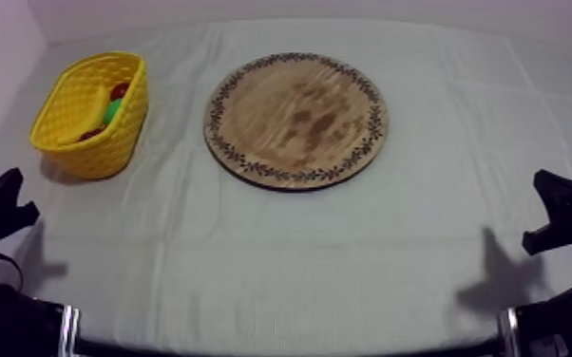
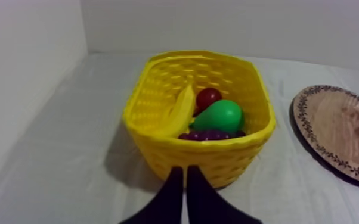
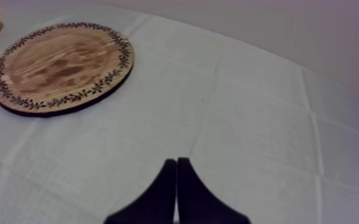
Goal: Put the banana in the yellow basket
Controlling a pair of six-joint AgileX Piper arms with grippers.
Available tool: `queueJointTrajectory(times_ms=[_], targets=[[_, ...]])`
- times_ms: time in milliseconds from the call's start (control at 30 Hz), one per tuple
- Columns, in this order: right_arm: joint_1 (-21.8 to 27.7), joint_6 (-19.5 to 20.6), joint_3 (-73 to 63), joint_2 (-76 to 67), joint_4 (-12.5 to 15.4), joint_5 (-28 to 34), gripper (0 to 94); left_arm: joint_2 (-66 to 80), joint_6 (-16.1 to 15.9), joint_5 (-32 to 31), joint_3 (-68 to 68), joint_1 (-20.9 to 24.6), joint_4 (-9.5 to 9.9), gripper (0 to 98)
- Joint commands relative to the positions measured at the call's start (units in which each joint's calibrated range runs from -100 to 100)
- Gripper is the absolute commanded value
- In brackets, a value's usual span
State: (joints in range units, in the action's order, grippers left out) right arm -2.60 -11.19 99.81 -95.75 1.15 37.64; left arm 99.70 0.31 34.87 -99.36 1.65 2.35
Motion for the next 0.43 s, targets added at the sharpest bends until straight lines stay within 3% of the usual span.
queueJointTrajectory(times_ms=[0, 400], targets=[[0.00, -0.01, -0.03, 0.00, 0.00, 0.02, 0.3, 0.03, -0.05, 0.04, 0.03, 0.02, -0.03, 0.0], [0.00, -0.01, -0.03, 0.00, 0.00, 0.02, 0.3, 0.04, 2.82, 0.05, 0.03, 0.12, -0.03, 0.0]])
